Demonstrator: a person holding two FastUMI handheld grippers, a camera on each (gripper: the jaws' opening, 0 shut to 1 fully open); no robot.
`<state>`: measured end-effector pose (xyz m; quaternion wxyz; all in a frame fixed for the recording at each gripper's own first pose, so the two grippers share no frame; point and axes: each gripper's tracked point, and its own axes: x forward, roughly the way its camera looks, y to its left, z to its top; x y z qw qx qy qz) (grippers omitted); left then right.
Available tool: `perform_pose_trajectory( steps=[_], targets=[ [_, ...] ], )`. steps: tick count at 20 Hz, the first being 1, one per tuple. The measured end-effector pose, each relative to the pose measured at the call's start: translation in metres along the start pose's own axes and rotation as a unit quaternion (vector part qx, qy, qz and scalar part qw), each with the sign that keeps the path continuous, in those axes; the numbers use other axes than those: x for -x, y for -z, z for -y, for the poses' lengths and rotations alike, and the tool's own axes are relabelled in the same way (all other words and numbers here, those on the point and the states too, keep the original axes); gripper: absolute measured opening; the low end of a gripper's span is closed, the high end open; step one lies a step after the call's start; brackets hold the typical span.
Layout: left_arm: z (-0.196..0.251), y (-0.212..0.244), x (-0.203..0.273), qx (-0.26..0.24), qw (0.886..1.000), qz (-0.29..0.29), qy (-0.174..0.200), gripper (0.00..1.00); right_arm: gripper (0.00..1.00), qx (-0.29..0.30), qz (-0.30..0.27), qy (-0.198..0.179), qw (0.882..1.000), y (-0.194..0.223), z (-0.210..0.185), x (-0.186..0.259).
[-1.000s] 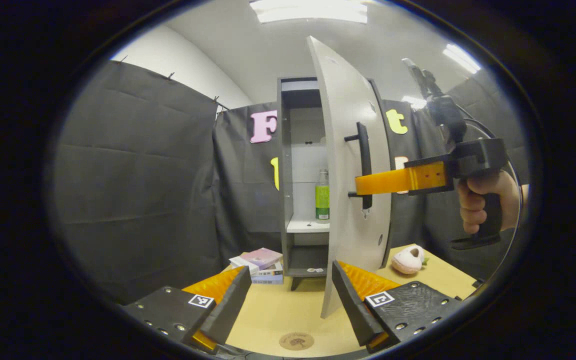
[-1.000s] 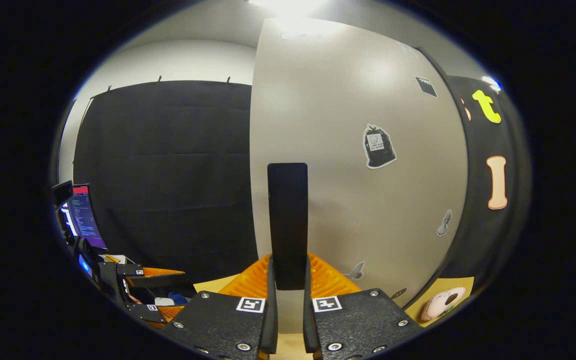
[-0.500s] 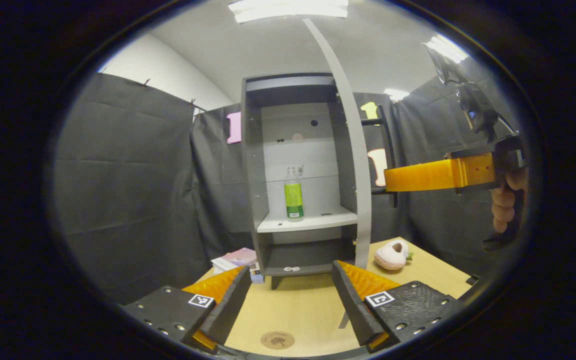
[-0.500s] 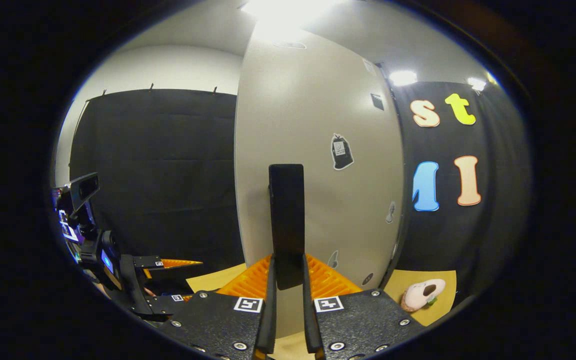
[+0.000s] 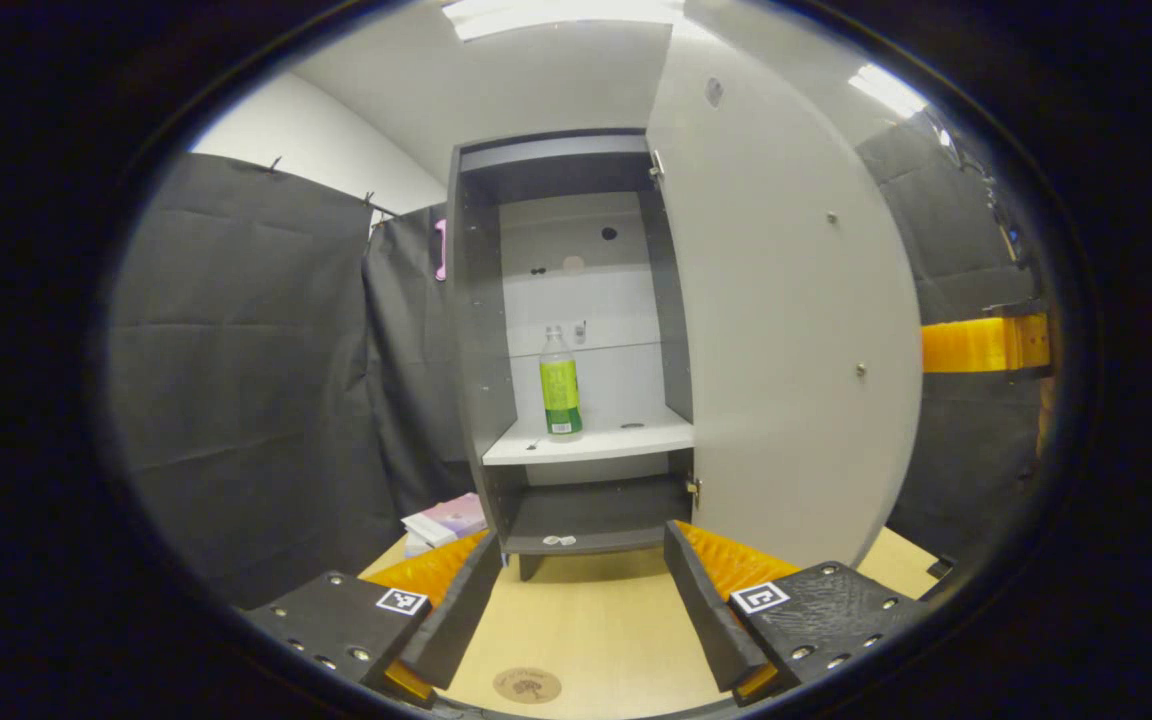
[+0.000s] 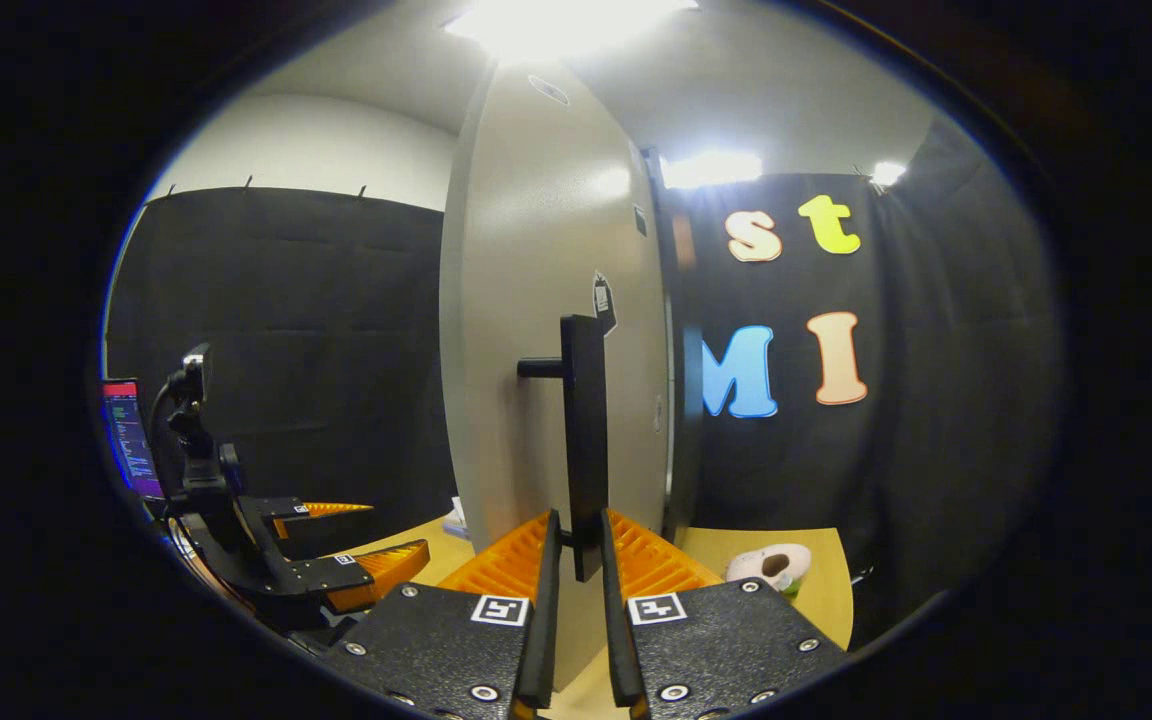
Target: Open the cabinet door with the right hand, grasp the bottle in the cabinet with the left hand and place it on the coaster, then close the cabinet door with the right hand.
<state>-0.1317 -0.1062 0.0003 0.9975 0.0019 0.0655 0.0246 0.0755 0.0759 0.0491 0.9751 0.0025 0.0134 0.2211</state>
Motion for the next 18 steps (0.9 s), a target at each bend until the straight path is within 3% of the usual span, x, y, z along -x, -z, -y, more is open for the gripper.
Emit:
perform_pose_trajectory(
  steps=[6,9,12,13,15,18],
  targets=[
    [-0.007,-0.022,-0.061,0.008,1.0,0.021,-0.005,0.94,0.22,0.036,0.0,0.012,0.999,0.001,0.001,0.001],
    [-0.012,-0.025,-0.1,-0.006,1.0,0.02,0.003,0.96,0.29,0.06,0.005,0.037,0.998,-0.003,0.01,-0.001],
    [-0.015,-0.029,-0.14,-0.009,1.0,0.028,0.009,0.94,0.49,0.056,0.011,0.057,0.997,-0.007,0.021,0.003],
    [-0.015,-0.031,-0.152,-0.009,0.999,0.032,0.01,0.94,0.63,0.056,0.017,0.065,0.996,-0.011,0.025,0.008],
    [-0.017,-0.038,-0.181,-0.014,0.999,0.038,0.013,0.94,0.79,0.056,0.029,0.097,0.993,-0.018,0.041,0.016],
    [-0.014,-0.049,-0.22,-0.026,0.998,0.053,0.022,0.94,0.86,0.048,0.041,0.166,0.984,-0.021,0.079,0.033]
  ],
)
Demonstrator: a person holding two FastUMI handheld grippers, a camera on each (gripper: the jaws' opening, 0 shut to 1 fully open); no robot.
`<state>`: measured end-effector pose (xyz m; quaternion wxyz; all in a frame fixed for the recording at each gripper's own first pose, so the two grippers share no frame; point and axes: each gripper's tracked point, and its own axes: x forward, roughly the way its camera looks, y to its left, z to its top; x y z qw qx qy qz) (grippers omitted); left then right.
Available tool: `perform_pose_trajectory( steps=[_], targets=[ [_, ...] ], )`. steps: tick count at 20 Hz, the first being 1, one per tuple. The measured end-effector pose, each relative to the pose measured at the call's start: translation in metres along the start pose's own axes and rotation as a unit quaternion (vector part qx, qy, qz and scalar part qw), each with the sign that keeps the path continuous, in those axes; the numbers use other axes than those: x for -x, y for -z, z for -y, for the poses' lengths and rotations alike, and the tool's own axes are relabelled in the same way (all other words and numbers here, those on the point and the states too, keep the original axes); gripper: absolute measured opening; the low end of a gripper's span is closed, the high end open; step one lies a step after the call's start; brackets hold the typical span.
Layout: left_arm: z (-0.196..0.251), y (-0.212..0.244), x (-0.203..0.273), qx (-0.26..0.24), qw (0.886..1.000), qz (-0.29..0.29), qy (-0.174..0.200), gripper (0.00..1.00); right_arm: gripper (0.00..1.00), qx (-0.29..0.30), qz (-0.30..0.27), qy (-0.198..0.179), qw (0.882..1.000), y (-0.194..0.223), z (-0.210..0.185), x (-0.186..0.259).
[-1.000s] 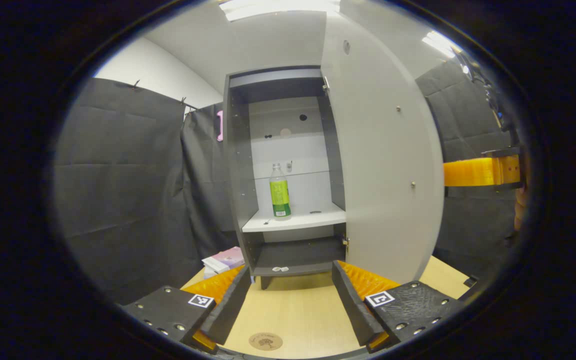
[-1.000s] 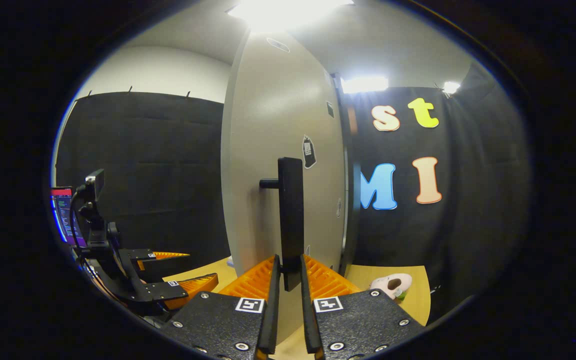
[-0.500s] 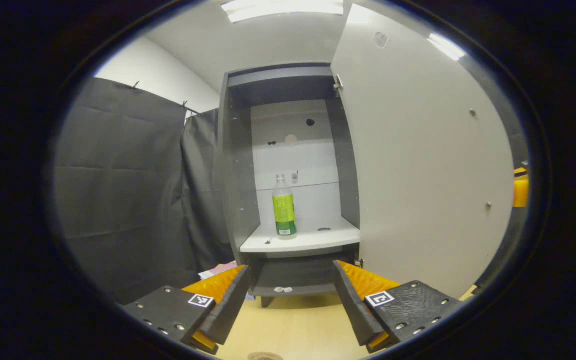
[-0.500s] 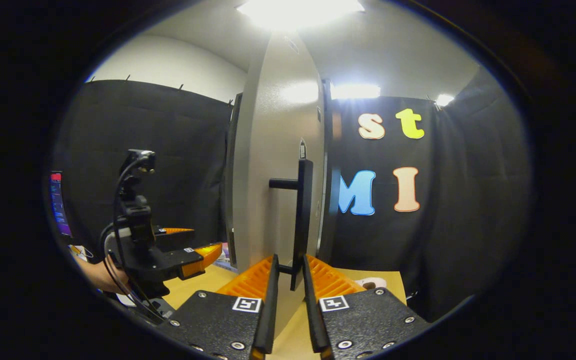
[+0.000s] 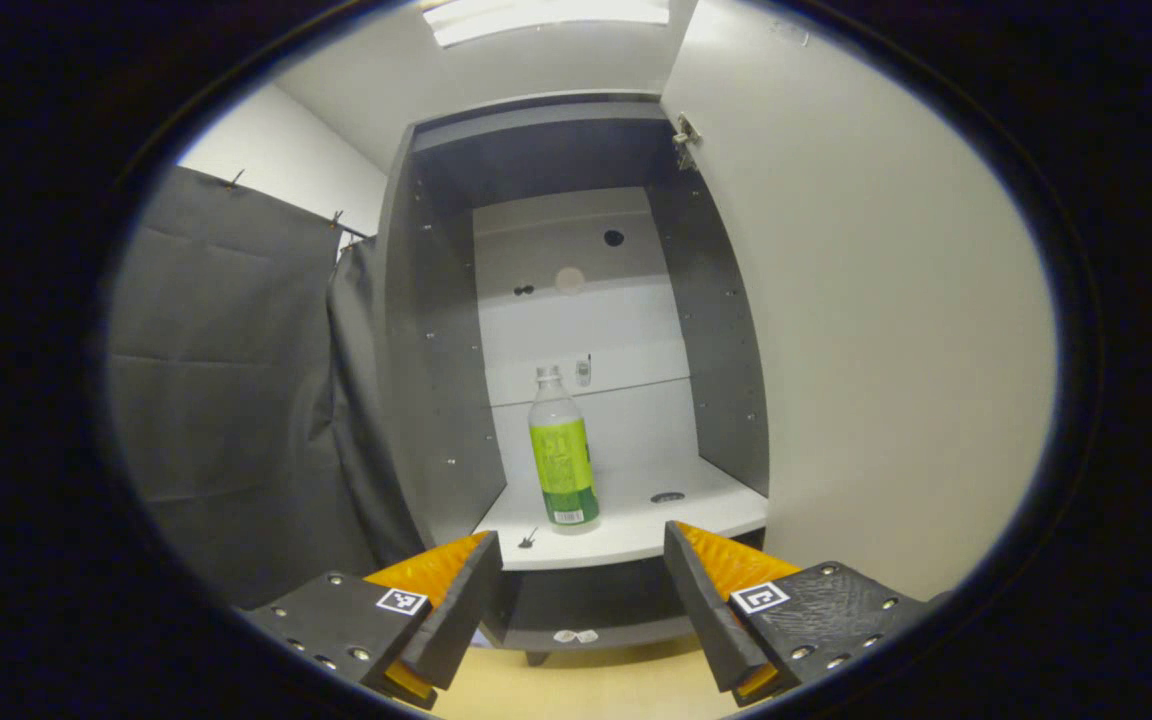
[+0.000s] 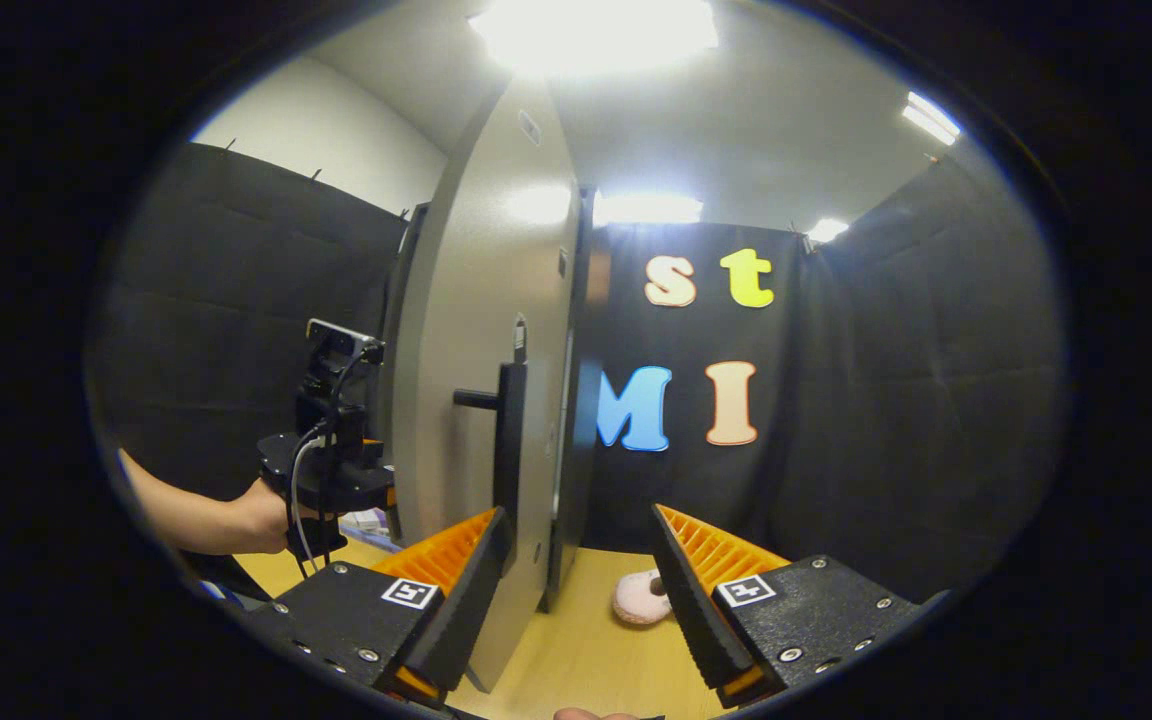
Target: Open the cabinet door with the right hand, grasp the bottle in the cabinet with the left hand and place it on the coaster, then close the cabinet door with the right hand.
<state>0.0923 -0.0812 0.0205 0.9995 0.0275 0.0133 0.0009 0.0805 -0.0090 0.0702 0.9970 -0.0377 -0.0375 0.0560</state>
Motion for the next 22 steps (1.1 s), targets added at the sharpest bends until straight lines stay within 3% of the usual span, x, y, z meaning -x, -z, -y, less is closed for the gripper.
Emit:
perform_pose_trajectory(
  steps=[3,9,17,19,22],
  targets=[
    [0.0,-0.007,-0.035,-0.019,1.0,0.015,0.006,0.96,0.93,-0.007,-0.024,0.076,0.997,0.021,0.041,-0.001],
    [-0.009,0.002,-0.095,-0.017,1.0,0.017,0.005,0.96,0.94,-0.067,-0.037,0.158,0.984,0.038,0.065,-0.007],
    [-0.02,0.019,-0.157,0.008,1.0,0.001,-0.003,0.93,0.93,-0.051,-0.074,0.184,0.979,0.066,0.054,-0.035],
    [-0.024,0.026,-0.171,0.007,1.0,-0.004,-0.004,0.93,0.92,-0.04,-0.071,0.206,0.975,0.068,0.063,-0.037],
    [-0.026,0.035,-0.192,0.009,1.0,-0.009,-0.006,0.93,0.94,-0.06,-0.084,0.22,0.97,0.083,0.066,-0.045]
  ],
)
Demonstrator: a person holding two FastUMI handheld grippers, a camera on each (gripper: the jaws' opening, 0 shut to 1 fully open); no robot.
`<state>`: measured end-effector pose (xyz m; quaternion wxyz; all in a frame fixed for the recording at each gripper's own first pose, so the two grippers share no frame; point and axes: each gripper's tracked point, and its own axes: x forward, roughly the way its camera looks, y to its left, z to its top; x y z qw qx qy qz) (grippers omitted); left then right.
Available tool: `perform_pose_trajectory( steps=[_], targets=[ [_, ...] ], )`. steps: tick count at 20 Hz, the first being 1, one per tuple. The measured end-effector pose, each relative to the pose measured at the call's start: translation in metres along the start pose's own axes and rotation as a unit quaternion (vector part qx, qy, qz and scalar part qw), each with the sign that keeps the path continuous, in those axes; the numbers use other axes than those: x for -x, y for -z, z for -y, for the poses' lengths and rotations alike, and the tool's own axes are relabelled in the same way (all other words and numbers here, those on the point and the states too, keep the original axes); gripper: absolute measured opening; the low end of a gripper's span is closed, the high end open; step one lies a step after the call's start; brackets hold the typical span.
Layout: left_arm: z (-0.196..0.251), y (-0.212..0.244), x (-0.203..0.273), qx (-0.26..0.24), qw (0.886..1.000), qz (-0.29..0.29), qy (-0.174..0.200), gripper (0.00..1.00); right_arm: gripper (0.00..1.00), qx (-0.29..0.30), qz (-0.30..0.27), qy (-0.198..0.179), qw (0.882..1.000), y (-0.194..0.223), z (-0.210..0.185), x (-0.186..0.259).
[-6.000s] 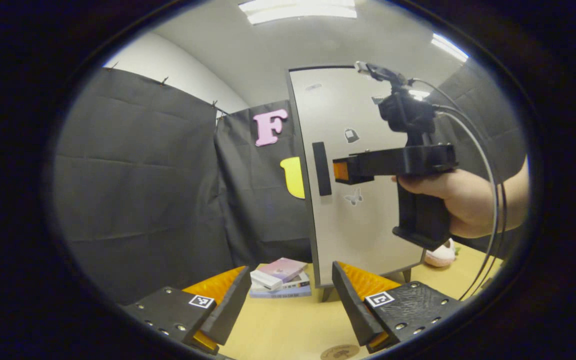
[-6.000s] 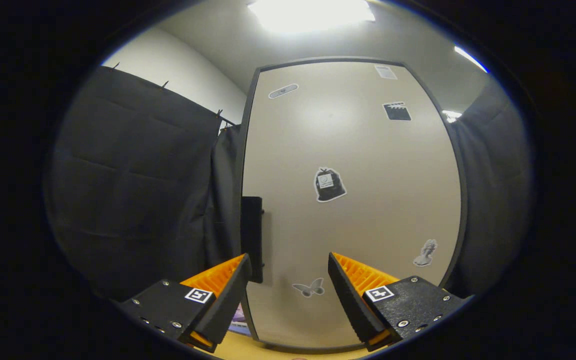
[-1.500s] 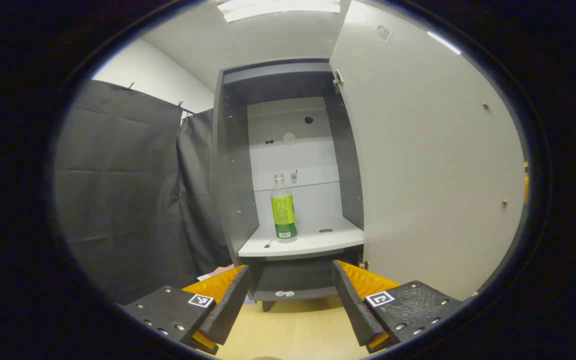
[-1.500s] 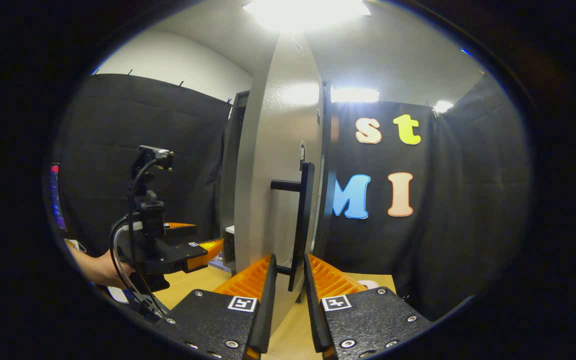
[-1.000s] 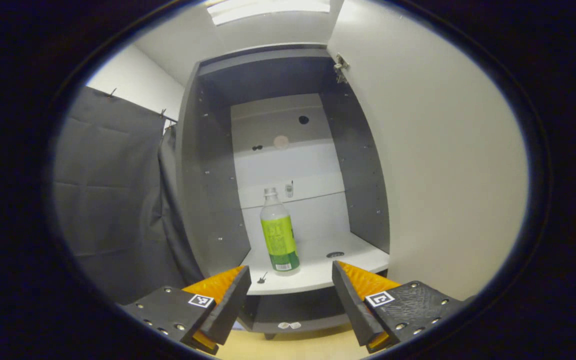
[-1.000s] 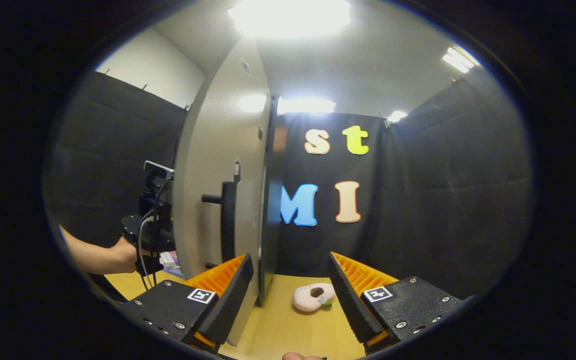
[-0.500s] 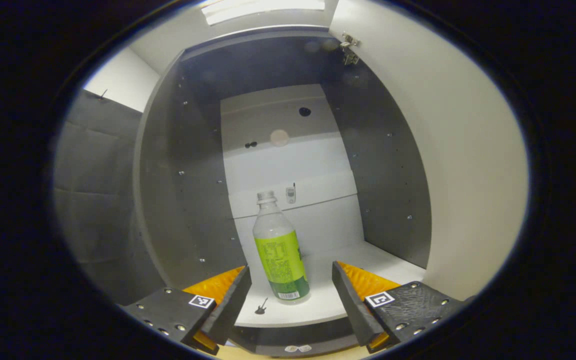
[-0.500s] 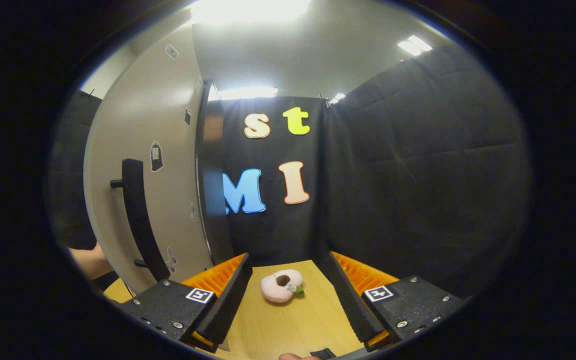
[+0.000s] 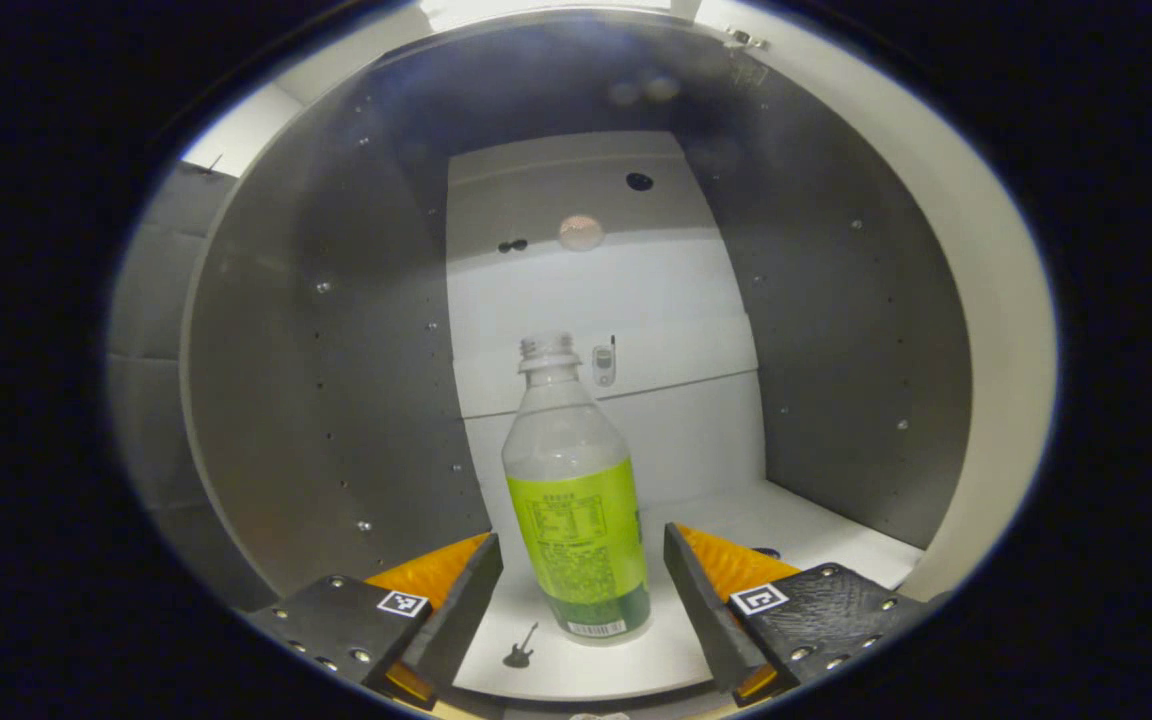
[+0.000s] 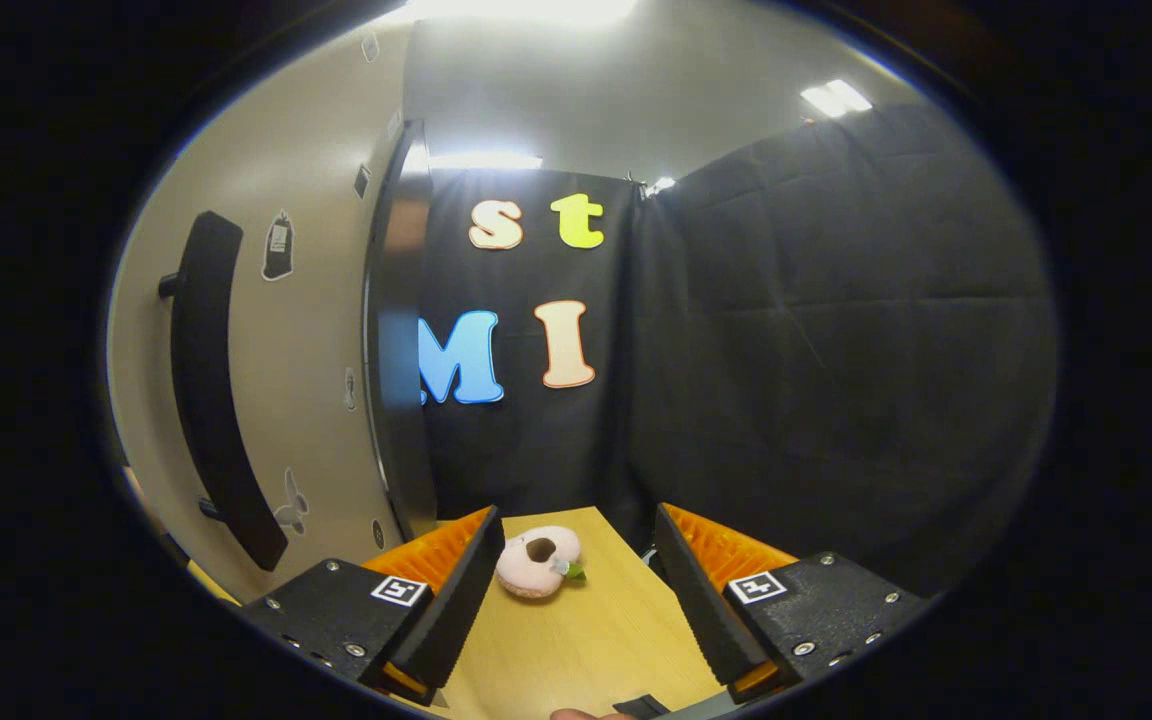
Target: Open the cabinet door with the right hand, grasp the bottle in the cabinet with the left hand and place it on the coaster, then close the cabinet door with the right hand.
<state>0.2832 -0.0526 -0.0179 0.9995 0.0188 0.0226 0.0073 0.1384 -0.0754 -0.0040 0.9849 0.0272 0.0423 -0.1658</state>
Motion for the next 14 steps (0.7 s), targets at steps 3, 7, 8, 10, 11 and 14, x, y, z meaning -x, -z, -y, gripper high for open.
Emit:
perform_pose_trajectory(
  steps=[3,7,8,10,11,14],
  targets=[
    [-0.002,0.006,-0.014,0.012,1.0,-0.002,-0.001,0.93,0.94,-0.002,-0.017,0.008,1.0,0.011,0.001,-0.004],
    [-0.002,0.002,-0.015,0.022,1.0,0.002,-0.001,0.85,0.93,0.015,-0.023,0.009,1.0,0.016,-0.001,-0.008],
    [0.0,0.006,-0.021,0.023,1.0,0.004,0.001,0.74,0.93,0.017,-0.025,0.007,1.0,0.017,-0.001,-0.008],
    [0.0,0.005,-0.019,0.031,1.0,0.003,0.003,0.69,0.94,0.018,-0.028,0.005,0.999,0.019,-0.002,-0.01],
    [-0.002,0.004,-0.017,0.035,0.999,0.002,0.003,0.69,0.94,0.018,-0.028,0.004,0.999,0.018,-0.001,-0.011],
    [-0.015,-0.003,-0.003,0.041,0.999,0.011,-0.013,0.65,0.94,0.018,-0.028,-0.004,0.999,0.019,0.0,-0.013]
  ],
)
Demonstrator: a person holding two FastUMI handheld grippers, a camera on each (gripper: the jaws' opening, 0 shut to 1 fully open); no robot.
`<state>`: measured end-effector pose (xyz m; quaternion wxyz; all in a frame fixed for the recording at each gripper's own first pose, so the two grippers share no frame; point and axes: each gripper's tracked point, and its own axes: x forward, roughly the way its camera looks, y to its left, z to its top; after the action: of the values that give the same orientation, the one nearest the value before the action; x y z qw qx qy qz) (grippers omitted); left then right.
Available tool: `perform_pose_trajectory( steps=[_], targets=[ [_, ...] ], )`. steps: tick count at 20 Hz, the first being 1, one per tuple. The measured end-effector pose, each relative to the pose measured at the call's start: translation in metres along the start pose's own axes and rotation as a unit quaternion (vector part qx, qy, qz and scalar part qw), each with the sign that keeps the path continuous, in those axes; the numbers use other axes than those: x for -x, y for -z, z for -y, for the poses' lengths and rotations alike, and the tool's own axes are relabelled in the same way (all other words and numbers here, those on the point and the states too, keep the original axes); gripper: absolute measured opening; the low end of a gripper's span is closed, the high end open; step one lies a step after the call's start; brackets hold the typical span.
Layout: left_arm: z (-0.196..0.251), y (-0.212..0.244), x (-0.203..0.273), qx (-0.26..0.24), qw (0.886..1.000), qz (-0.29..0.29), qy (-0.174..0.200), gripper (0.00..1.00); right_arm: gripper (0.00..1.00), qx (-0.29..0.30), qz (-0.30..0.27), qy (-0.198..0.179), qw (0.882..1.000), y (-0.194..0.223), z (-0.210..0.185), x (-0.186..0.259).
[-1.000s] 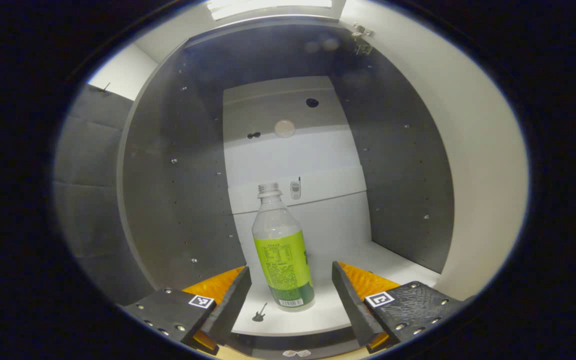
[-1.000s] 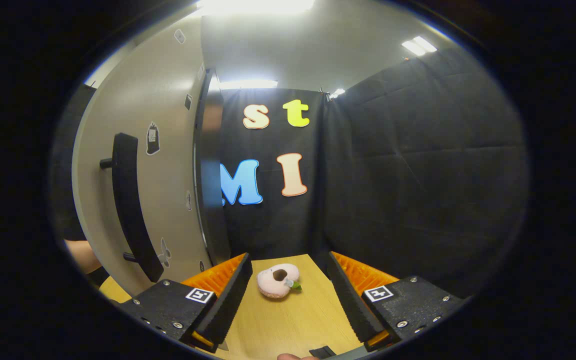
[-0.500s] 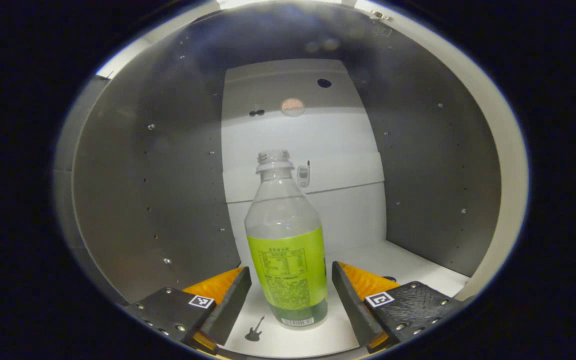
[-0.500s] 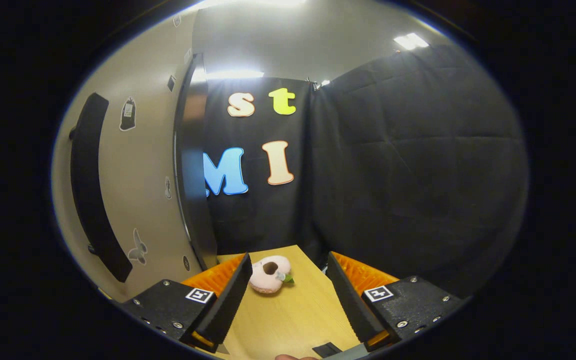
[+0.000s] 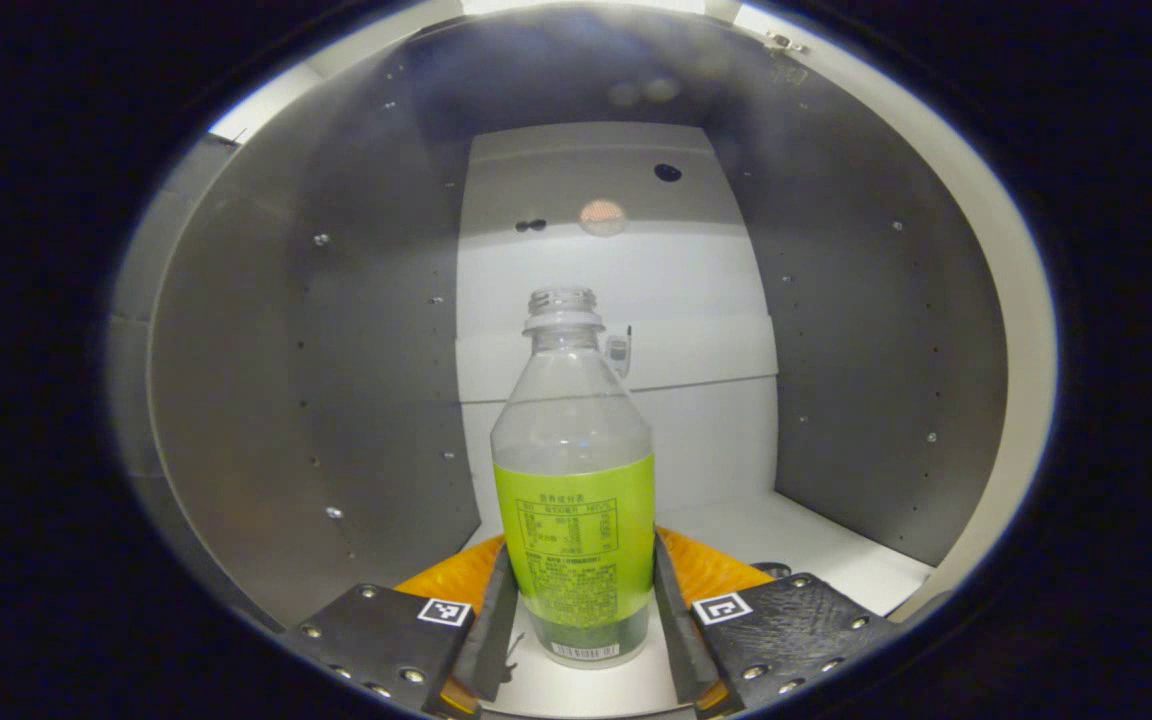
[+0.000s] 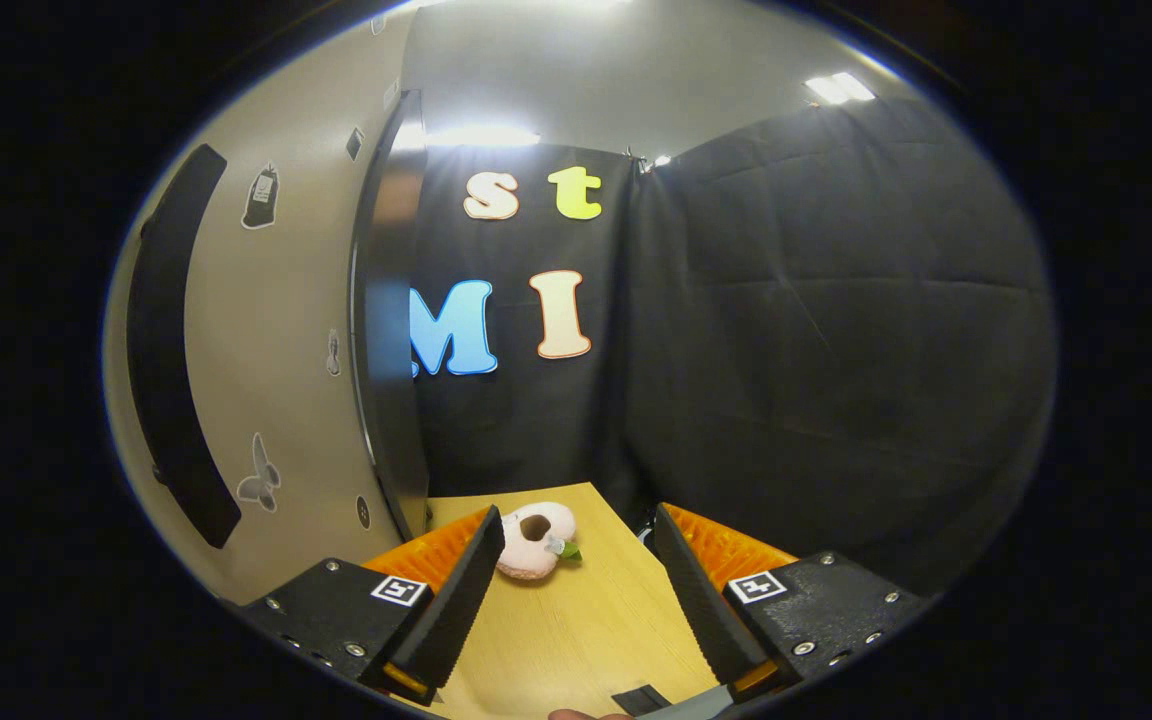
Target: Open the cabinet door with the right hand, grasp the bottle in the cabinet with the left hand and place it on the coaster, then close the cabinet door with the right hand.
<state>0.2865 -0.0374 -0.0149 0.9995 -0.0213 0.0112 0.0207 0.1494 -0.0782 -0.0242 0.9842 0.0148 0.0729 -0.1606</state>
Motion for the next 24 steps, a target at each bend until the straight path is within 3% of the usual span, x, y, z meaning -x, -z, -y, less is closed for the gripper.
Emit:
perform_pose_trajectory(
  steps=[2,3,7,14,16,18,20,24],
  targets=[
    [-0.01,-0.005,0.016,-0.004,1.0,-0.002,-0.01,0.7,0.93,0.001,0.002,-0.018,1.0,-0.001,-0.003,-0.003],
    [-0.014,-0.008,0.026,-0.005,1.0,-0.001,-0.013,0.65,0.94,0.004,0.005,-0.029,1.0,-0.002,-0.004,-0.005],
    [-0.029,-0.025,0.082,-0.018,0.999,0.008,-0.034,0.64,0.94,0.004,0.0,-0.077,0.997,-0.002,-0.01,-0.017],
    [-0.047,-0.055,0.224,-0.032,0.994,0.044,-0.093,0.6,0.93,0.018,-0.009,-0.165,0.986,0.006,-0.023,-0.038],
    [-0.053,-0.049,0.261,-0.047,0.991,0.045,-0.115,0.69,0.93,0.02,-0.016,-0.182,0.983,0.014,-0.029,-0.043],
    [-0.052,-0.039,0.293,-0.071,0.987,0.046,-0.139,0.6,0.93,0.023,-0.016,-0.191,0.981,0.021,-0.033,-0.047],
    [-0.053,-0.016,0.321,-0.072,0.984,0.038,-0.16,0.69,0.93,0.018,-0.02,-0.205,0.978,0.036,-0.041,-0.054],
    [-0.048,0.053,0.388,-0.054,0.979,0.027,-0.193,0.69,0.94,0.003,-0.054,-0.222,0.974,0.081,-0.053,-0.066]
  ],
)
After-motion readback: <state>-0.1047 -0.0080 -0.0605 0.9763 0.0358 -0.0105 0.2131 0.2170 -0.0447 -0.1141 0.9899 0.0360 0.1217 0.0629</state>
